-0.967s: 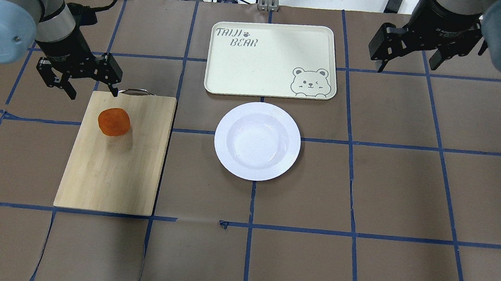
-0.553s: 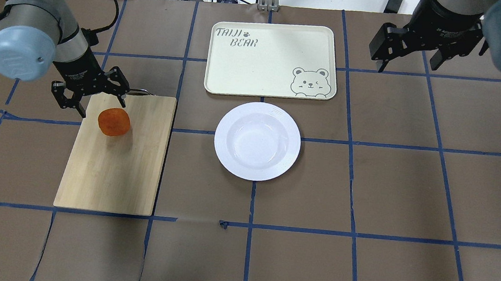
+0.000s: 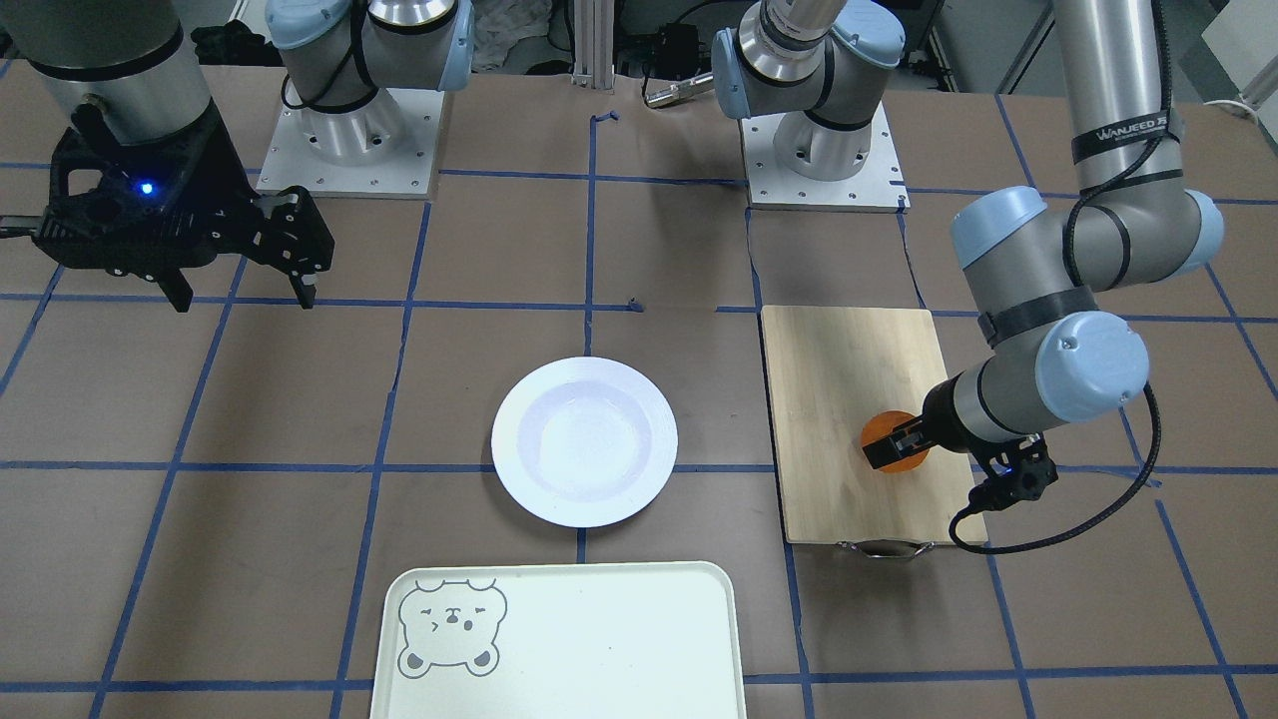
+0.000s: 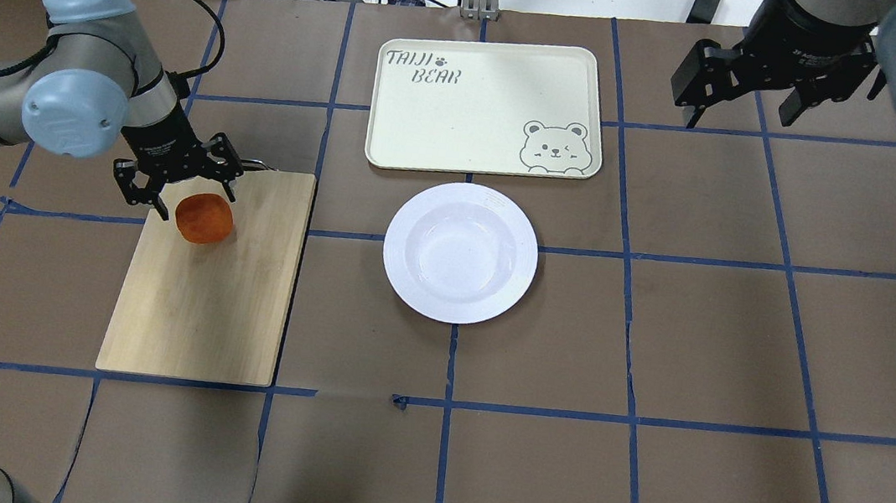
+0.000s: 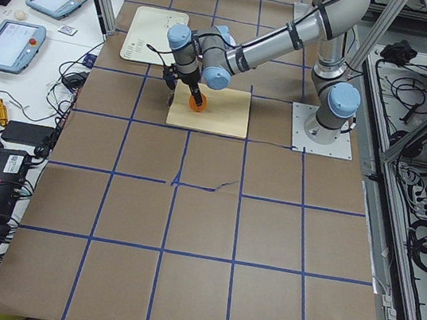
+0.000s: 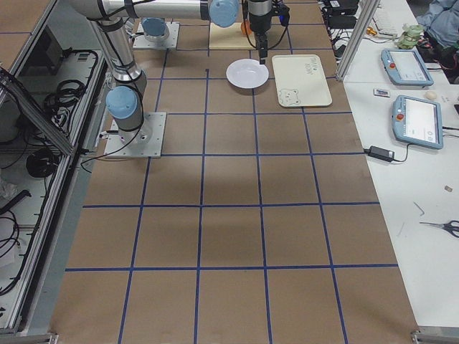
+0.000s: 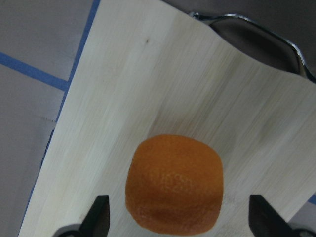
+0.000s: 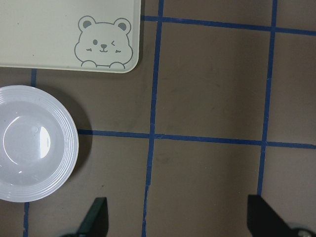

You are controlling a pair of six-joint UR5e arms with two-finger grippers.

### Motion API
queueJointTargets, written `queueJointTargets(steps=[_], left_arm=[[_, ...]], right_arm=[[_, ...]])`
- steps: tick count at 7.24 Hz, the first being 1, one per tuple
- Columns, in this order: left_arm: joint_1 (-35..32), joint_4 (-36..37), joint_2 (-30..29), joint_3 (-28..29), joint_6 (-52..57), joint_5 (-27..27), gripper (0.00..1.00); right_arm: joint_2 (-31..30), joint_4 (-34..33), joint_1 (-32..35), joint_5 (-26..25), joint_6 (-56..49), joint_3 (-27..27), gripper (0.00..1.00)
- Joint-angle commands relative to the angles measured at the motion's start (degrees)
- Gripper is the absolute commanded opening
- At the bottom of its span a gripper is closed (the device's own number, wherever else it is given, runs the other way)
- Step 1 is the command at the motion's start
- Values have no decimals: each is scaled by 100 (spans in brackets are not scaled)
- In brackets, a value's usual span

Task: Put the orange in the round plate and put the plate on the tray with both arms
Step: 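Move the left gripper down over the orange on the cutting board, then close the left gripper on the orange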

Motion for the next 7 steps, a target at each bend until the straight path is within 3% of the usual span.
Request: queueJointTargets(steps=[1,3,5,7], left_arm=[[0,-3,-142,-20,229,21,100],[0,-3,-151,-12,230,22,97],[0,-47,-160,-3,169,-22,1],[-9,-47,-116,76,12,22,0]], right_arm=[[-1,-4,-3,13,-2,12,100],[-1,-4,-3,13,-2,12,100],[-1,-13,-3,22,-2,12,100],[-1,5,-3,4,-2,12,100]])
